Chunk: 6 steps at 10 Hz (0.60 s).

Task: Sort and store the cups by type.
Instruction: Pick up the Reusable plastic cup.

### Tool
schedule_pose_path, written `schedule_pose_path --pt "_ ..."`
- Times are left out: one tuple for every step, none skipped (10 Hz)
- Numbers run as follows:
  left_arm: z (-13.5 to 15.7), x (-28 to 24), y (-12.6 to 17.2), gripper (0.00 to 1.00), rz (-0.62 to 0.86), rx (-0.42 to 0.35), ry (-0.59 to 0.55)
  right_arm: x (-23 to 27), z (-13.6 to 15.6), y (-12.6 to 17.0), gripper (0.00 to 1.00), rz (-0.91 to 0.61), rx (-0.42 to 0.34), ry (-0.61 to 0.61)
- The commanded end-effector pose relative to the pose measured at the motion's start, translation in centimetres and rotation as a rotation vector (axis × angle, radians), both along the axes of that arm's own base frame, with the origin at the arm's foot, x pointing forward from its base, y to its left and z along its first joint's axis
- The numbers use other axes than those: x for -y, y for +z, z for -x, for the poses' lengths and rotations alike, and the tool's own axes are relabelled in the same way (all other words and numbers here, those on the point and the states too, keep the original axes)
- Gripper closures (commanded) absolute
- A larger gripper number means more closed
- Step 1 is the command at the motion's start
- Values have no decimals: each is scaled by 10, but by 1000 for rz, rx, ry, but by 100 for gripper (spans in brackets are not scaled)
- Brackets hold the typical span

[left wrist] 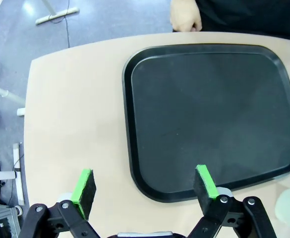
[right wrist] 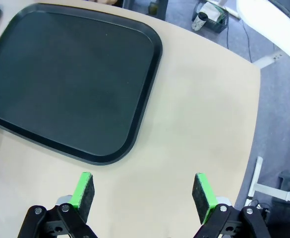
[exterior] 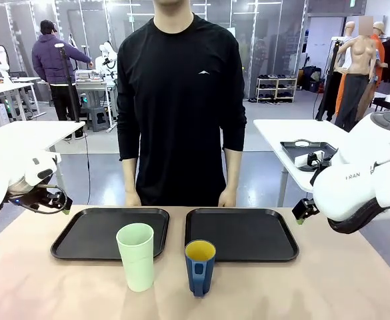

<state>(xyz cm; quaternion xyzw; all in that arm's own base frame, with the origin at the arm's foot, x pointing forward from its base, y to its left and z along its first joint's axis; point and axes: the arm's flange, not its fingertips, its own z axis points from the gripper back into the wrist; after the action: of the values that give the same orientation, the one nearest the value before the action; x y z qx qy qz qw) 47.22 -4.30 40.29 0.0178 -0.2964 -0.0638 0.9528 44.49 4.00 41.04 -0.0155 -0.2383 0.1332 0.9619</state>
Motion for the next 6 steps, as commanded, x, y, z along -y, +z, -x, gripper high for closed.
schedule_pose_path --pt "0 0 1 0 -1 5 1 0 1 -2 0 -1 -3 1" --pt "0 0 1 0 -1 5 1 0 1 -2 0 -1 -3 1" --pt "0 0 1 0 -1 5 1 0 1 -2 0 -1 -3 1" --pt "0 0 1 0 -1 5 1 0 1 -2 0 -1 -3 1" --pt "0 0 1 0 -1 5 1 0 1 -2 0 -1 -3 1" --pt "0 0 1 0 -1 5 1 0 1 -2 0 -1 -3 1"
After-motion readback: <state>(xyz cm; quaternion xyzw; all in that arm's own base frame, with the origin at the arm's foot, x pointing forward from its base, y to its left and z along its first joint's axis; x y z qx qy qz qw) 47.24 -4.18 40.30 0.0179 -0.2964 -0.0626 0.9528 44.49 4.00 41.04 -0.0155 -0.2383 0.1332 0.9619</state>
